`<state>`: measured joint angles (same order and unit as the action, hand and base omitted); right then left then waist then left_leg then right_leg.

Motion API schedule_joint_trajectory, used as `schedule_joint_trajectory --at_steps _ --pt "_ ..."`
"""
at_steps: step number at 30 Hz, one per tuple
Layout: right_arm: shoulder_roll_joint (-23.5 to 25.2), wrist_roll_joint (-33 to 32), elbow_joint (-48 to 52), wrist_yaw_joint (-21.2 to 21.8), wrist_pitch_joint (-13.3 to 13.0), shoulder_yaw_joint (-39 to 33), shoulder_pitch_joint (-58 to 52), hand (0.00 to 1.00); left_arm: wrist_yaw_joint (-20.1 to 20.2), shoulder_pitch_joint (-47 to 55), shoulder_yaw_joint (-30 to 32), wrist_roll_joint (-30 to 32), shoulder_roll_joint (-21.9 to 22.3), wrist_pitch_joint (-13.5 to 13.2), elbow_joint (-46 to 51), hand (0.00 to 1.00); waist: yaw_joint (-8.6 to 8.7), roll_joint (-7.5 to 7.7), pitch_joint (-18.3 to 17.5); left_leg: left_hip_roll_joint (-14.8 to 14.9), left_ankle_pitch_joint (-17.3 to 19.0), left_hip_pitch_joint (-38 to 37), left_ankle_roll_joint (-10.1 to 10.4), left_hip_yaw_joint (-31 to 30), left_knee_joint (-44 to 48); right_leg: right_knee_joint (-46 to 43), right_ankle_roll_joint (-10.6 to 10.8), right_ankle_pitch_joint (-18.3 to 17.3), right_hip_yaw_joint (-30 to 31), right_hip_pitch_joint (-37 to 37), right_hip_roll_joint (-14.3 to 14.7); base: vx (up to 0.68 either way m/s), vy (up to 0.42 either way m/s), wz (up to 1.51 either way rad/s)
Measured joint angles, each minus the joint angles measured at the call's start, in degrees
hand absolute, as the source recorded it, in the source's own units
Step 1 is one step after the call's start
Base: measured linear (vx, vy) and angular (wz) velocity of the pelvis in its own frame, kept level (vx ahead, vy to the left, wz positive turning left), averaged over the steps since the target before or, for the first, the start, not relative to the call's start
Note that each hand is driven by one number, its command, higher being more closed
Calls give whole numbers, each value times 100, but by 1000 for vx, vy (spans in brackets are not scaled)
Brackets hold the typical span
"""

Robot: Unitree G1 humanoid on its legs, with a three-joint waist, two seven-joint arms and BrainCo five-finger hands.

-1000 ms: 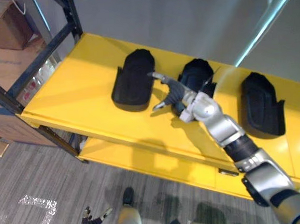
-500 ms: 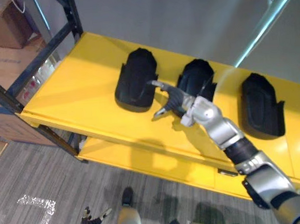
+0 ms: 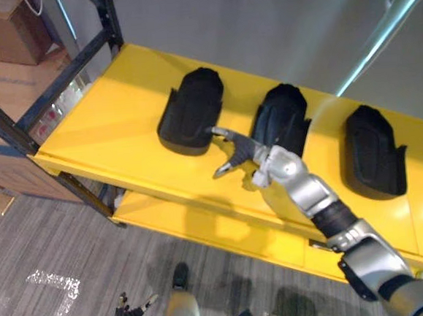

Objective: Walk over and take plastic housings, then place them on the shelf

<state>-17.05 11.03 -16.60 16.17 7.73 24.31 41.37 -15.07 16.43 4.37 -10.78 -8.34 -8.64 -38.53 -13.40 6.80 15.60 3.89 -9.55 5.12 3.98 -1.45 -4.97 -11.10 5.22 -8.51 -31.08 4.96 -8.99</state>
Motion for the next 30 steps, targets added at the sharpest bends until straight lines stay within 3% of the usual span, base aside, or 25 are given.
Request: schedule_joint_trajectory --at_steps 6,12,16,19,23,26,28,30 --pt "140 0 -33 -36 0 14 1 0 0 35 0 0 25 -1 105 0 -25 -1 1 -16 -14 3 18 -23 1 -8 -3 -3 -20 6 -11 0 -7 2" --pt "176 114 -32 -411 3 30 4 0 -1 34 -2 1 39 -2 113 0 -23 -3 2 -16 -15 8 20 -87 1 -30 -22 -29 -52 12 -7 -14 -31 3" --pt "173 226 -32 -817 14 -22 17 0 -2 35 -2 28 39 -32 113 0 -11 -3 2 -5 -15 9 20 -85 0 -29 -25 -31 -57 14 5 -9 -19 1" --pt "114 275 51 -1303 16 -278 37 0 -72 35 -2 60 39 -246 216 0 19 -3 2 7 -15 -3 20 -46 0 6 -23 -29 -37 13 6 -12 -15 -3" --pt "-194 83 1296 -2016 -23 -1019 -61 0 -379 108 242 53 221 -403 1469 0 158 -1 1 -2 -19 -20 26 43 5 111 8 41 13 19 8 -1 -15 -9" --pt "-379 -241 2759 -2213 -342 -1529 -551 0 -640 90 513 -18 342 -508 2768 0 266 2 -6 -26 -8 -134 8 199 27 237 35 153 147 104 3 40 -7 -19" --pt "-490 -592 3334 -1935 -621 -1542 -1001 0 -732 73 682 -64 393 -527 3428 0 420 -26 -145 -72 2 -125 -5 214 27 300 58 197 155 112 2 26 -7 -8" --pt "-572 -1113 3645 -1353 -979 -1338 -1473 0 -760 -24 731 -63 423 -591 3980 0 508 -108 -269 -86 10 -149 -19 286 23 392 73 276 230 129 0 10 12 -16"
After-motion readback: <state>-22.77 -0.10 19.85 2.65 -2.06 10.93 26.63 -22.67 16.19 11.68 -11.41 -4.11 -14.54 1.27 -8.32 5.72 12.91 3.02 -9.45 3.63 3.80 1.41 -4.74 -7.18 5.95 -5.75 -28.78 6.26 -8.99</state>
